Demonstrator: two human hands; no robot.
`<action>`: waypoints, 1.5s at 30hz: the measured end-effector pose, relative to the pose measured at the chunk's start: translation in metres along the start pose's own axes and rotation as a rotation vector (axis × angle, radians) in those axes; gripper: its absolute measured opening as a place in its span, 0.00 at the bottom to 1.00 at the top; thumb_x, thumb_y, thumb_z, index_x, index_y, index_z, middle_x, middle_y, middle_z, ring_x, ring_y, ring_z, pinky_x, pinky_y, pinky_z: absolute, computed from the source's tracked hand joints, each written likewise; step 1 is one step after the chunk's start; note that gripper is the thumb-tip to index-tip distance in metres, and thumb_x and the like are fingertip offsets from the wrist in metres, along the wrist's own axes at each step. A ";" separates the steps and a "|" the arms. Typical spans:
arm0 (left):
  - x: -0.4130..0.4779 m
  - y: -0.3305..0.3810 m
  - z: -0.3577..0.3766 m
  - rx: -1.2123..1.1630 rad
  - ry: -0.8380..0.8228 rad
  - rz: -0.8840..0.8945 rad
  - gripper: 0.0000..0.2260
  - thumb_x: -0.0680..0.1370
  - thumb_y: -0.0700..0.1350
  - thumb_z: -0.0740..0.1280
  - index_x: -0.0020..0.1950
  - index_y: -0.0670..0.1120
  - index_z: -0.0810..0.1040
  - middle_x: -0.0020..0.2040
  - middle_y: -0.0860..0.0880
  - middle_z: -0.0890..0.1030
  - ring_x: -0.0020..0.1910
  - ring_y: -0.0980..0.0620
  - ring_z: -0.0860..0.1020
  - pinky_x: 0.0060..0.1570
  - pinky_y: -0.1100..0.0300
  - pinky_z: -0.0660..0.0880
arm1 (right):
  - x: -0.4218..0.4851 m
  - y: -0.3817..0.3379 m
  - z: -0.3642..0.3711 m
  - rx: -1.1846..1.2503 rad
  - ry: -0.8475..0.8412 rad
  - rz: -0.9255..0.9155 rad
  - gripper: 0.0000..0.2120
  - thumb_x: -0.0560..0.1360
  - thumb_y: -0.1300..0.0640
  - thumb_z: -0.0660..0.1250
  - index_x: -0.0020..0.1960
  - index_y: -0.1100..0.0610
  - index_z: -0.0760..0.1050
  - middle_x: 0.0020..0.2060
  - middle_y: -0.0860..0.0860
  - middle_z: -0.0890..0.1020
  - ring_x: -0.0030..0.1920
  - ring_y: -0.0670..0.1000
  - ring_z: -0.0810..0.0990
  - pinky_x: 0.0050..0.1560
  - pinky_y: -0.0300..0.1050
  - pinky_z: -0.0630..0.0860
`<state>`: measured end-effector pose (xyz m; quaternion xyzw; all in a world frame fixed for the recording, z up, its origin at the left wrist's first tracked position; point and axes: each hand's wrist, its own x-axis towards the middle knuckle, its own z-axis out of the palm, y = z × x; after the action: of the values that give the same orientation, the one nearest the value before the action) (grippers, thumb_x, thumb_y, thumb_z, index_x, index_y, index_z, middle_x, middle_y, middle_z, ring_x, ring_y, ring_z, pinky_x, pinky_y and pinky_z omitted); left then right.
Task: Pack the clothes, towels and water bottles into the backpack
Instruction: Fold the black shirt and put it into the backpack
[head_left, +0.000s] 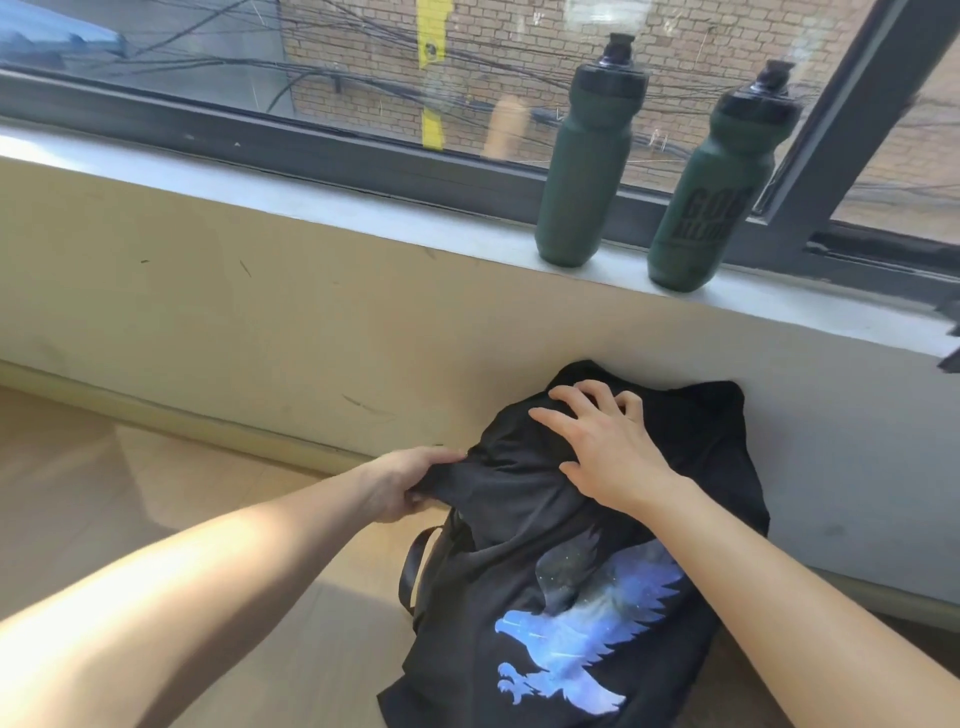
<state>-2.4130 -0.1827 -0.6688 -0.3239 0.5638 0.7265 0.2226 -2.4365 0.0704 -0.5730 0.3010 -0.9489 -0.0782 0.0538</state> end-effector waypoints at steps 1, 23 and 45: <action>-0.003 0.007 -0.002 -0.086 -0.036 0.079 0.17 0.74 0.45 0.79 0.58 0.41 0.81 0.54 0.45 0.86 0.53 0.48 0.82 0.47 0.57 0.79 | 0.000 0.000 -0.001 0.024 -0.007 0.004 0.34 0.77 0.51 0.70 0.79 0.41 0.60 0.79 0.47 0.59 0.79 0.54 0.52 0.72 0.58 0.55; -0.059 -0.049 0.063 1.432 -0.178 1.619 0.10 0.75 0.45 0.71 0.46 0.48 0.70 0.79 0.46 0.69 0.78 0.46 0.67 0.59 0.53 0.80 | -0.019 0.004 -0.017 0.996 -0.148 0.366 0.14 0.73 0.59 0.77 0.58 0.53 0.83 0.42 0.47 0.84 0.45 0.45 0.83 0.49 0.38 0.78; -0.039 0.084 0.079 1.136 0.389 1.077 0.11 0.81 0.50 0.61 0.54 0.59 0.83 0.44 0.57 0.81 0.60 0.48 0.66 0.50 0.50 0.53 | -0.042 0.018 0.005 0.942 0.166 0.436 0.12 0.78 0.65 0.68 0.56 0.51 0.82 0.47 0.46 0.83 0.46 0.47 0.82 0.49 0.38 0.80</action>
<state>-2.4612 -0.1272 -0.5719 0.0342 0.9544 0.2669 -0.1295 -2.4135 0.1103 -0.5768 0.0934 -0.9143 0.3940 0.0027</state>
